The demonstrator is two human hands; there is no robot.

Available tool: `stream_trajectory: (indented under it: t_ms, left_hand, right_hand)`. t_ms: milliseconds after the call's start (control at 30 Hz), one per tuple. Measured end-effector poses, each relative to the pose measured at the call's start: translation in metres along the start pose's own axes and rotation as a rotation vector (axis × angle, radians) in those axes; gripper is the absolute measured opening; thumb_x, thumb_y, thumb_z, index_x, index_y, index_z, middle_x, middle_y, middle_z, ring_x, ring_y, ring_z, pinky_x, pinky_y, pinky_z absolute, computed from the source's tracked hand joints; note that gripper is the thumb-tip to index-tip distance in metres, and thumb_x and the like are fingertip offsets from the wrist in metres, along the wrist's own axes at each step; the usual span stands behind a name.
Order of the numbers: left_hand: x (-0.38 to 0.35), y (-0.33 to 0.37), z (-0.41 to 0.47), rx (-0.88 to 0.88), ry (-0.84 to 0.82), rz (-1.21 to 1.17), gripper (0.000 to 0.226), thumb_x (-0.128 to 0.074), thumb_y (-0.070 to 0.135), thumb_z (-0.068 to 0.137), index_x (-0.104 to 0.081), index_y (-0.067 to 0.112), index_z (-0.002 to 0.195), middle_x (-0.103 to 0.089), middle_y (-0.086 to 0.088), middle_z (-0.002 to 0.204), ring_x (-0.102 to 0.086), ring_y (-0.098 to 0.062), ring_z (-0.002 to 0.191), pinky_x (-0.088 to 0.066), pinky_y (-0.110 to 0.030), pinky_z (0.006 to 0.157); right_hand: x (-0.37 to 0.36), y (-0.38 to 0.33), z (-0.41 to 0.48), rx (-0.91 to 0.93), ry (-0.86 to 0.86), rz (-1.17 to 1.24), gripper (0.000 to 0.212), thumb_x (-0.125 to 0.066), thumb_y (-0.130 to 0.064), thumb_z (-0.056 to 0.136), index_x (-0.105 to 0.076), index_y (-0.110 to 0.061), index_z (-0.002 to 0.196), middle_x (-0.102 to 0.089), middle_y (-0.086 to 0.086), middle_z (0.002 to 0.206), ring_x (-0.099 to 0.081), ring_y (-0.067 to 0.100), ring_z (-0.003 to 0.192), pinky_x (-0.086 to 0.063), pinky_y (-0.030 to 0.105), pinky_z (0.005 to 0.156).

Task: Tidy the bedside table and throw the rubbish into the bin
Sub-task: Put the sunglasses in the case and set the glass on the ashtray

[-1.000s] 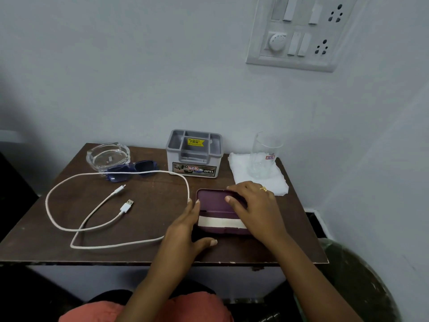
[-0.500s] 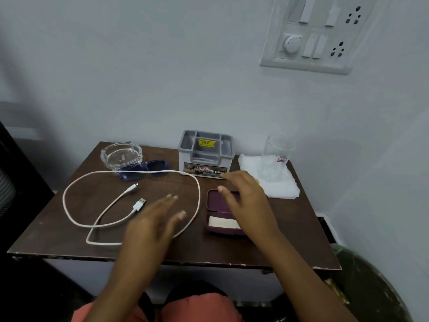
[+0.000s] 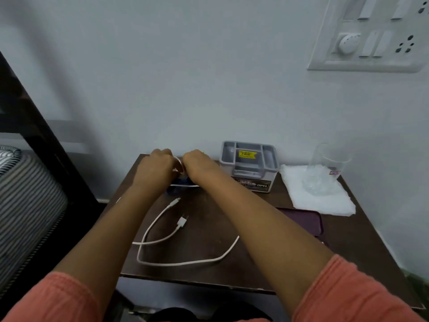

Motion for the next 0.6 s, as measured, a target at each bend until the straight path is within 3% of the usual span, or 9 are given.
stream_trajectory:
  t_ms: [67,167,300,400,500,600]
  left_hand:
    - [-0.01,-0.005,0.002,0.006,-0.015,-0.031,0.013,-0.067,0.023,0.08,-0.073,0.018,0.09,-0.065,-0.008,0.099,-0.058,-0.03,0.095,-0.05,-0.038,0.076]
    - [-0.021,-0.007,0.001,0.001,0.017,-0.109,0.011,-0.071,0.022,0.073,-0.073,0.015,0.081,-0.068,-0.006,0.095,-0.062,-0.027,0.093,-0.05,-0.034,0.072]
    - [-0.016,-0.012,0.001,0.084,0.029,-0.223,0.008,-0.074,0.021,0.072,-0.075,0.017,0.08,-0.065,-0.009,0.092,-0.06,-0.03,0.09,-0.05,-0.038,0.073]
    - [-0.002,-0.016,0.002,0.19,0.039,-0.363,0.011,-0.073,0.028,0.076,-0.075,0.025,0.085,-0.063,-0.008,0.097,-0.057,-0.031,0.098,-0.047,-0.039,0.079]
    - [0.026,-0.005,0.001,0.195,0.16,-0.416,0.008,-0.07,0.031,0.079,-0.073,0.027,0.085,-0.065,-0.002,0.101,-0.056,-0.025,0.101,-0.044,-0.037,0.081]
    - [0.063,0.026,-0.009,0.117,0.241,-0.706,0.004,-0.068,0.025,0.083,-0.071,0.023,0.084,-0.066,0.005,0.086,-0.061,-0.013,0.083,-0.045,-0.023,0.072]
  right_hand:
    - [-0.002,0.001,0.001,-0.001,-0.037,-0.01,0.025,-0.05,-0.002,0.09,-0.059,0.0,0.114,-0.057,0.019,0.119,-0.058,0.032,0.109,-0.046,0.034,0.084]
    - [-0.001,0.0,0.001,0.014,-0.061,-0.003,0.024,-0.052,-0.007,0.091,-0.059,-0.001,0.113,-0.057,0.018,0.12,-0.058,0.031,0.109,-0.039,0.03,0.072]
    - [0.008,0.001,-0.001,0.017,-0.057,0.019,0.014,-0.054,-0.004,0.087,-0.062,-0.006,0.097,-0.052,0.017,0.095,-0.059,0.03,0.095,-0.034,0.027,0.068]
    - [0.022,0.002,-0.002,0.053,0.031,0.025,0.016,-0.061,-0.003,0.079,-0.069,-0.005,0.093,-0.052,0.01,0.084,-0.054,0.025,0.079,-0.036,0.027,0.066]
    - [0.044,0.012,-0.014,0.128,0.217,0.045,0.016,-0.062,-0.007,0.079,-0.072,-0.01,0.092,-0.06,0.012,0.094,-0.057,0.028,0.092,-0.037,0.029,0.068]
    - [0.072,0.033,-0.05,0.17,0.39,0.214,0.013,-0.061,-0.015,0.084,-0.071,-0.015,0.093,-0.061,0.009,0.102,-0.055,0.025,0.097,-0.044,0.038,0.081]
Point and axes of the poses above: each hand's wrist, its own z-axis towards the middle knuckle, its own x-axis out of the back of the hand, y = z × x, the point moved 3 cm from there along z, towards the middle knuckle
